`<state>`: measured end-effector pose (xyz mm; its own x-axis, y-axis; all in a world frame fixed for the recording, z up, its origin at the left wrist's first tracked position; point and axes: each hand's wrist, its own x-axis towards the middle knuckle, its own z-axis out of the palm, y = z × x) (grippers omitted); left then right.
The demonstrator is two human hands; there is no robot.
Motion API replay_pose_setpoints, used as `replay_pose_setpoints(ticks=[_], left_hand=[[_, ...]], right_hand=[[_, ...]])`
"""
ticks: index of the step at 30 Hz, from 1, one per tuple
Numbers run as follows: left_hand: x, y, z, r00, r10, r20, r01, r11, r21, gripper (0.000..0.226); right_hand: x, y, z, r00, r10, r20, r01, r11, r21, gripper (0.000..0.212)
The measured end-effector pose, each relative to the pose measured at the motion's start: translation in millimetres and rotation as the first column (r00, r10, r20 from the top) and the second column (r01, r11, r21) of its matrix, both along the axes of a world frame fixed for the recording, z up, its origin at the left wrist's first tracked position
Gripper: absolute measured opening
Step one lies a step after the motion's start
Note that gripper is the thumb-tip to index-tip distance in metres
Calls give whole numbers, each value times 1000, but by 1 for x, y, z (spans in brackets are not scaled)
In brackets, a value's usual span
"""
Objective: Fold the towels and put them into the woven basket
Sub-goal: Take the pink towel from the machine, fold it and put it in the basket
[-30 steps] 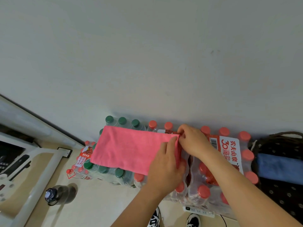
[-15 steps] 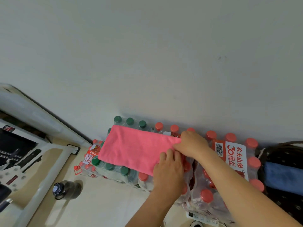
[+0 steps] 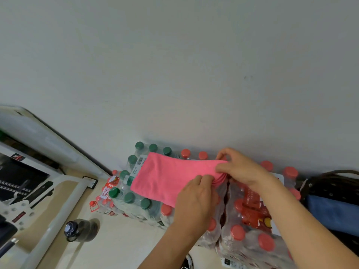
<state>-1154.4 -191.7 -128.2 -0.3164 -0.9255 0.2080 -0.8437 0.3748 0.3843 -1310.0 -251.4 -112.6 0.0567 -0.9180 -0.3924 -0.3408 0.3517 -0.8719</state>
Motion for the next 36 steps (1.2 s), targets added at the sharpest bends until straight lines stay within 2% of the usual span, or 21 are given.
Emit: replay_pose_setpoints(ticks=[3, 5, 9, 12, 14, 16, 18, 21, 24, 26, 28, 32, 36], left_hand=[[-21, 4, 56, 968, -67, -244, 58, 997, -42, 12], [-35, 7, 97, 894, -141, -425, 127, 990, -62, 14], [-34, 4, 149, 769, -266, -581, 188, 963, -191, 36], [-16, -11, 153, 681, -197, -705, 126, 980, -152, 46], [4, -23, 139, 646, -68, -760, 59, 997, -39, 51], [30, -35, 110, 670, 99, -736, 2, 991, 135, 53], [62, -46, 67, 746, 217, -629, -54, 962, 267, 50], [107, -65, 1, 876, 304, -376, -158, 915, 372, 37], [136, -77, -38, 948, 293, -126, -229, 899, 373, 42], [142, -81, -45, 953, 282, -114, -226, 907, 355, 43], [146, -84, -47, 950, 286, -125, -232, 915, 330, 43], [159, -89, -53, 936, 327, -127, -285, 921, 265, 45], [162, -88, -61, 954, 285, -87, -265, 945, 194, 45]], right_hand=[[-24, 16, 51, 962, -66, 267, 88, 993, -74, 18], [-35, 27, 91, 934, -101, 341, 175, 965, -194, 16], [-32, 40, 163, 918, -113, 381, 292, 842, -453, 23], [-12, 28, 176, 949, -100, 299, 252, 810, -529, 30], [10, 10, 161, 978, -83, 191, 177, 818, -548, 23], [33, -7, 122, 997, -58, 43, 72, 842, -535, 19], [52, -15, 69, 977, -15, -211, -91, 869, -486, 31], [74, -4, -4, 836, 125, -535, -347, 875, -338, 46], [84, 8, -47, 675, 258, -692, -504, 845, -177, 57], [85, 9, -59, 606, 247, -756, -529, 835, -152, 71], [83, 6, -65, 567, 226, -792, -526, 840, -137, 76], [71, 5, -77, 505, 189, -842, -497, 861, -105, 72], [72, 5, -78, 500, 180, -847, -499, 859, -112, 70]])
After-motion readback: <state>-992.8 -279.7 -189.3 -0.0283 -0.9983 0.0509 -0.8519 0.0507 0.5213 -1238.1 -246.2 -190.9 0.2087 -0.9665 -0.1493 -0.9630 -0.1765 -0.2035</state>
